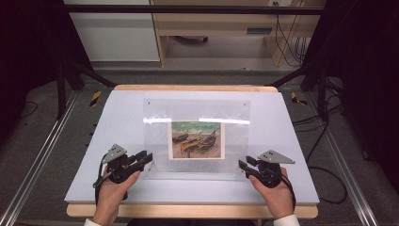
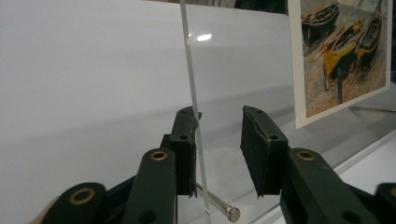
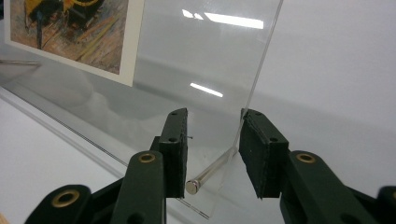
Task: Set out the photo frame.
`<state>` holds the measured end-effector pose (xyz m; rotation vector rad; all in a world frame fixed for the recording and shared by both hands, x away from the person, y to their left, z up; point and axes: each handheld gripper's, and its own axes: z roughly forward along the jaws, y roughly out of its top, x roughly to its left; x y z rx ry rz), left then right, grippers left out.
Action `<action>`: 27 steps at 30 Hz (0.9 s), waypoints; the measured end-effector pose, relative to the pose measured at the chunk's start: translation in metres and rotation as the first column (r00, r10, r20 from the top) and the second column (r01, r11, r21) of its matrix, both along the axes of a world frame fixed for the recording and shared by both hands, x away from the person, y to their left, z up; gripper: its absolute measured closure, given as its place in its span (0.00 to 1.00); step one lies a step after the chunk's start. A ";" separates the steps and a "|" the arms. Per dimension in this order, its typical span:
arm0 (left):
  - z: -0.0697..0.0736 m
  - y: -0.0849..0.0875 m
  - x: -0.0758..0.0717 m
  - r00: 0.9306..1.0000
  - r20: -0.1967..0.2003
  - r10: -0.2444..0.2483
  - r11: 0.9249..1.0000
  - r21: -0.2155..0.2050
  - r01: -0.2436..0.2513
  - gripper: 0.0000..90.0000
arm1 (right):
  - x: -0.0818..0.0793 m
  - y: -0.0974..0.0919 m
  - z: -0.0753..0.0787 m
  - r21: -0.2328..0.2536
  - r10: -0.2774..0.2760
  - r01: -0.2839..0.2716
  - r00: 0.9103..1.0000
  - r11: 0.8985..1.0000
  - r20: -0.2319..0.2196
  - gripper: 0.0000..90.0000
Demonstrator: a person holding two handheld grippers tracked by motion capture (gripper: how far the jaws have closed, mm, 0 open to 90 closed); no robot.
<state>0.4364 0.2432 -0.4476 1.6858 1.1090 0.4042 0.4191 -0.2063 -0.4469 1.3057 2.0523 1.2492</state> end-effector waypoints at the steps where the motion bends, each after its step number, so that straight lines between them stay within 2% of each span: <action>1: 0.000 0.000 0.000 1.000 0.000 0.000 1.000 0.000 0.000 0.73 | 0.000 0.000 0.000 0.005 -0.001 0.001 1.000 1.000 -0.001 0.70; 14: 0.000 0.000 -0.004 1.000 0.002 0.000 1.000 0.015 0.000 0.75 | -0.005 -0.001 -0.003 0.006 -0.003 0.003 1.000 1.000 0.011 0.72; 18: -0.001 0.002 -0.005 1.000 -0.003 -0.007 1.000 0.001 0.007 0.76 | -0.006 -0.001 -0.003 -0.005 0.000 0.000 1.000 1.000 0.018 0.73; 24: 0.000 0.002 -0.007 1.000 0.004 -0.007 1.000 0.017 0.007 0.77 | -0.008 -0.001 -0.004 -0.006 0.000 0.000 1.000 1.000 0.023 0.74; 25: 0.000 0.001 -0.008 1.000 -0.012 -0.012 1.000 0.005 0.012 0.77 | -0.008 -0.001 -0.004 -0.007 -0.001 0.001 1.000 1.000 0.023 0.74; 27: -0.001 0.002 -0.008 1.000 -0.015 -0.016 1.000 0.002 0.016 0.77 | -0.009 -0.002 -0.004 -0.006 0.002 -0.002 1.000 1.000 0.024 0.75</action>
